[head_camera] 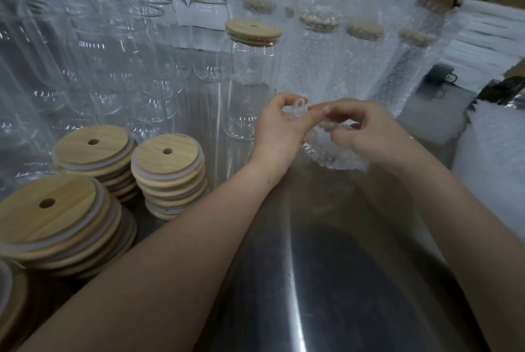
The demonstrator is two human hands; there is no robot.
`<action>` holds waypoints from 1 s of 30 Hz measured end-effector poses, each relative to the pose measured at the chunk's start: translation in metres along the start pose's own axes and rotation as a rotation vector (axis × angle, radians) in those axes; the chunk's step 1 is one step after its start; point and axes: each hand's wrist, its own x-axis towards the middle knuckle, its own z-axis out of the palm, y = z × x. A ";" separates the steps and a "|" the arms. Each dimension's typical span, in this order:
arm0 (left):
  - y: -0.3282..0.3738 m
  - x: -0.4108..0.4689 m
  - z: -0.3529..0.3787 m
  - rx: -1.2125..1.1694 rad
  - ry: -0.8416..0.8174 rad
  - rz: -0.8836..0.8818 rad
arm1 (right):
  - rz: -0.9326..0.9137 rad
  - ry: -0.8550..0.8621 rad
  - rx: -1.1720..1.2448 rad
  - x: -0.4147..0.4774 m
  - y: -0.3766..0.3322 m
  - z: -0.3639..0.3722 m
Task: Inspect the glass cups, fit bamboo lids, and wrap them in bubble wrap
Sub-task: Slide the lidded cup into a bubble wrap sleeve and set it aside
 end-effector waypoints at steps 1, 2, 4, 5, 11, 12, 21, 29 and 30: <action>0.000 0.000 0.000 -0.002 -0.006 0.001 | 0.008 0.033 0.024 0.001 0.001 0.001; 0.001 -0.001 0.001 -0.003 -0.021 0.000 | 0.015 0.075 0.034 0.002 0.003 0.003; 0.000 -0.002 0.002 0.013 -0.065 0.003 | 0.027 0.189 0.008 0.006 0.010 0.006; -0.001 -0.002 0.003 0.036 -0.085 0.020 | 0.039 0.251 -0.008 0.008 0.012 0.008; -0.003 -0.001 0.001 0.222 -0.047 0.090 | 0.100 0.505 0.017 0.010 0.011 0.012; -0.004 0.000 0.000 0.275 -0.023 0.107 | 0.106 0.543 0.012 0.010 0.011 0.012; -0.006 -0.002 -0.001 0.606 0.090 0.170 | 0.148 0.694 0.004 0.008 -0.003 0.020; -0.002 -0.006 -0.001 0.696 0.065 0.172 | 0.031 0.714 0.057 0.020 -0.025 0.017; -0.001 -0.006 -0.002 0.694 0.065 0.163 | -0.007 0.728 0.050 0.021 -0.030 0.015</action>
